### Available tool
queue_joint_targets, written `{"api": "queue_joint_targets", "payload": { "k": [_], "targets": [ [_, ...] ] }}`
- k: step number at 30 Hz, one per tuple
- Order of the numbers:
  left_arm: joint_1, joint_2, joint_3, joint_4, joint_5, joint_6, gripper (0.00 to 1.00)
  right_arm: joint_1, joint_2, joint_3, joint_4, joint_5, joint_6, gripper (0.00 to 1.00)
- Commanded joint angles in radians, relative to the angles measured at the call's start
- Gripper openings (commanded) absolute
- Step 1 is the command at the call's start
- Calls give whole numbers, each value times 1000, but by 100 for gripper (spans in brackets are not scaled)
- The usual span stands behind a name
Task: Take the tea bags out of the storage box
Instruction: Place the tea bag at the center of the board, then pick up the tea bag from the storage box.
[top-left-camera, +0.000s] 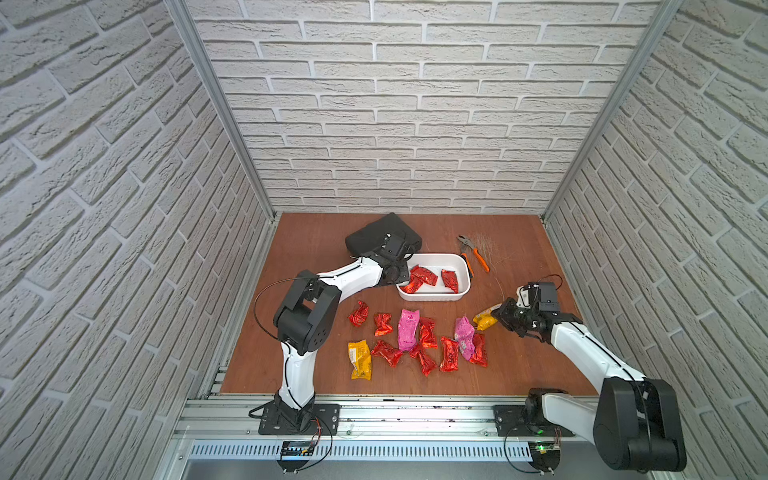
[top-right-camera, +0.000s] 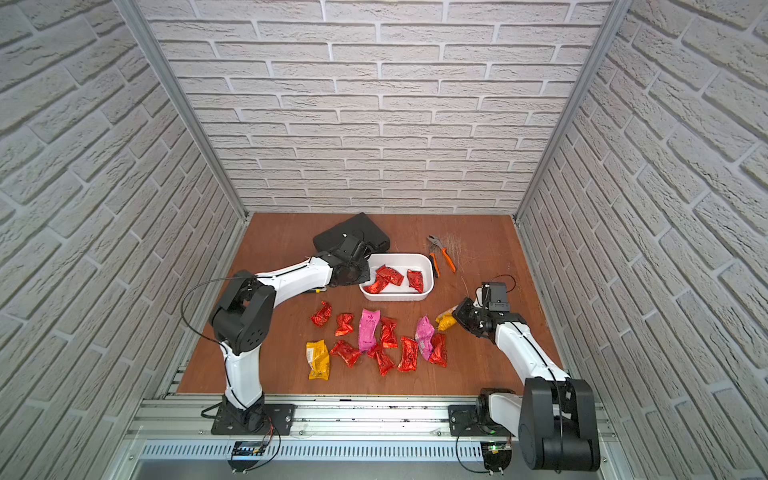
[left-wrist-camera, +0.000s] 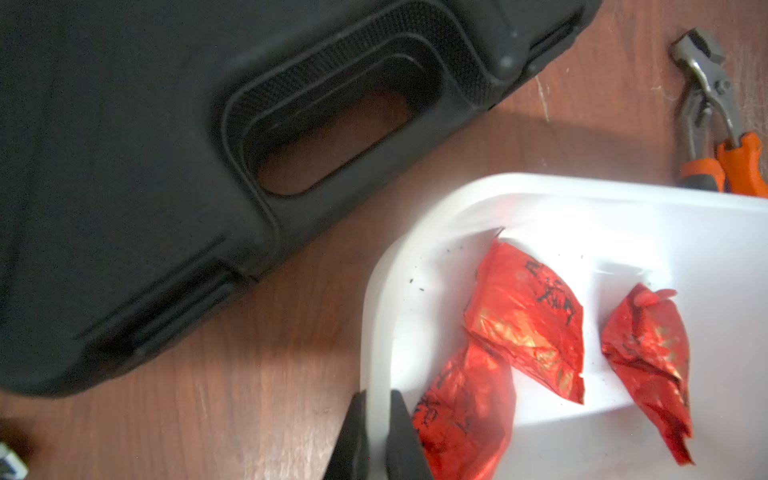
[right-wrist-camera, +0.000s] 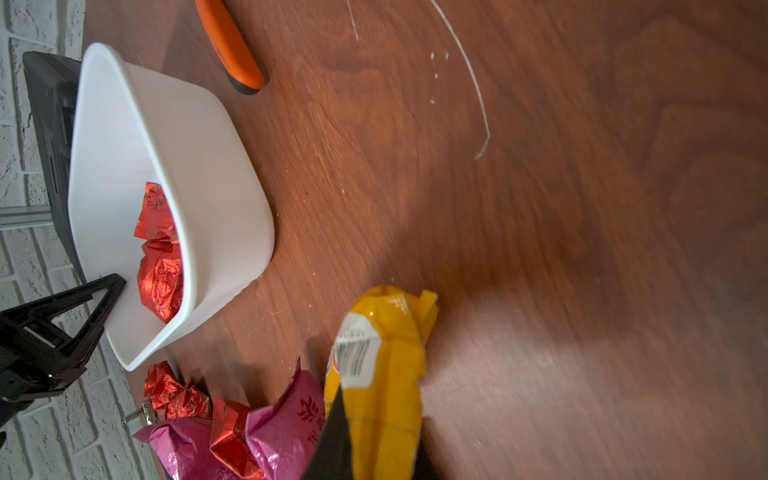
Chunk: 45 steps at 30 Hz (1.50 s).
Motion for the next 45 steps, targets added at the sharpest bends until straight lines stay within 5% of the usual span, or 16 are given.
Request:
{"api": "queue_joint_targets", "payload": {
  "k": [1, 5, 12, 18, 23, 31, 35, 45],
  "targets": [
    [-3, 5, 33, 8, 2, 8, 0, -4, 14, 0, 33, 6, -20, 26],
    [-4, 4, 33, 9, -3, 6, 0, -8, -56, 75, -184, 210, -87, 58],
    [-5, -13, 15, 21, -16, 4, 0, 84, -83, 276, -299, 321, -186, 68],
    [-9, -14, 0, 38, -16, -12, 0, 364, 163, 553, -343, 391, -345, 60],
    [-11, -16, -2, 35, -19, -14, 0, 472, 408, 792, -418, 423, -432, 57],
    [-11, -16, -2, 28, -23, -14, 0, 520, 742, 1132, -553, 485, -442, 58],
    [-11, -20, -5, 26, -28, -15, 0, 522, 827, 1171, -569, 579, -394, 56],
    [-11, -17, -5, 26, -26, -21, 0, 529, 933, 1191, -583, 591, -376, 40]
  ]
}}
